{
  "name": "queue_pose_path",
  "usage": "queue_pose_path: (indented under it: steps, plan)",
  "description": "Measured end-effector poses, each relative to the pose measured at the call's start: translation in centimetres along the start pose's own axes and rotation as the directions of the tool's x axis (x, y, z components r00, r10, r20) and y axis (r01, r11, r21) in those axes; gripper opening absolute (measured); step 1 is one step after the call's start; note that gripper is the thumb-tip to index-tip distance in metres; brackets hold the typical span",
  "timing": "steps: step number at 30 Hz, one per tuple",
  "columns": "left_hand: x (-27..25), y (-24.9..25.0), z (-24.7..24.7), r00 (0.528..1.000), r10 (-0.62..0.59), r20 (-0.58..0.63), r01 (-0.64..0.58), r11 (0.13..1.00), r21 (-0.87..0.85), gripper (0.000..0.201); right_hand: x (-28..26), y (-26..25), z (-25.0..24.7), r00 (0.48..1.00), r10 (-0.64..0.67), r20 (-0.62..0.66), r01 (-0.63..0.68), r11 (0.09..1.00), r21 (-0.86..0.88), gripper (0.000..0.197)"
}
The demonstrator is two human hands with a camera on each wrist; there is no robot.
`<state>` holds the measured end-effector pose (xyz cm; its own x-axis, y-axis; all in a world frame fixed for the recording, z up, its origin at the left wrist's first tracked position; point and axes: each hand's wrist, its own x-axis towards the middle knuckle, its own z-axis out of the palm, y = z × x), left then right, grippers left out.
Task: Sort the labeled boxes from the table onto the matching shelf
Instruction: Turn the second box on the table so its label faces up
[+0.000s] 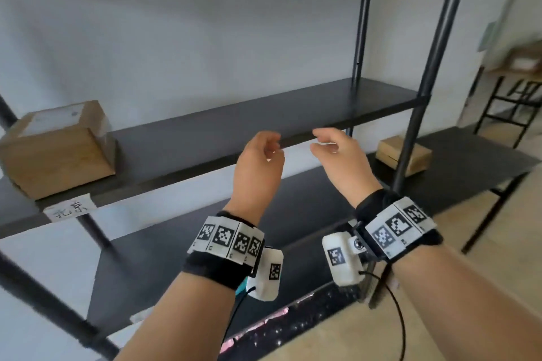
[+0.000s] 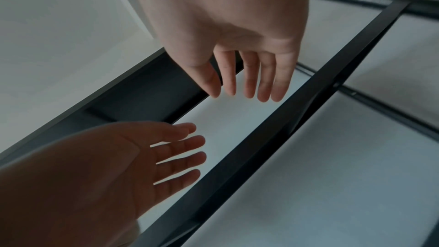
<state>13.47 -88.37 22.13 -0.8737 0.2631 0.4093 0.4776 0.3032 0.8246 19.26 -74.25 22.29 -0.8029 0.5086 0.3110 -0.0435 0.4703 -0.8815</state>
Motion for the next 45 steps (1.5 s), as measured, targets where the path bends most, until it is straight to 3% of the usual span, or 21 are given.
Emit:
queue_pose_path:
  steps: [10, 18, 26, 33, 45]
  plan:
    - [-1.1, 7.3, 24.2, 0.966, -0.051, 0.254, 0.066, 0.996, -0.052, 0.034, 2.3, 13.6, -21.2, 0.98, 0.172, -0.1, -0.18, 0.981, -0.078, 0.036]
    - [-1.8, 10.8, 37.5, 0.93, -0.105, 0.352, 0.117, 0.993, -0.012, 0.034, 4.0, 21.9, -32.9, 0.943, 0.299, -0.149, -0.316, 0.942, -0.115, 0.04]
    - [1.8, 10.9, 48.1, 0.891, -0.163, 0.424, 0.151, 0.987, 0.062, 0.035, 8.9, 29.2, -38.5, 0.91, 0.376, -0.174, -0.399, 0.909, -0.122, 0.041]
    - [8.3, 10.3, 56.9, 0.867, -0.224, 0.446, 0.188, 0.974, 0.125, 0.037, 17.6, 34.6, -41.1, 0.904, 0.395, -0.16, -0.423, 0.881, -0.212, 0.043]
    - [17.8, 7.3, 65.6, 0.861, -0.373, 0.346, 0.341, 0.928, 0.153, 0.036, 30.6, 41.8, -42.2, 0.916, 0.4, -0.028, -0.394, 0.882, -0.259, 0.044]
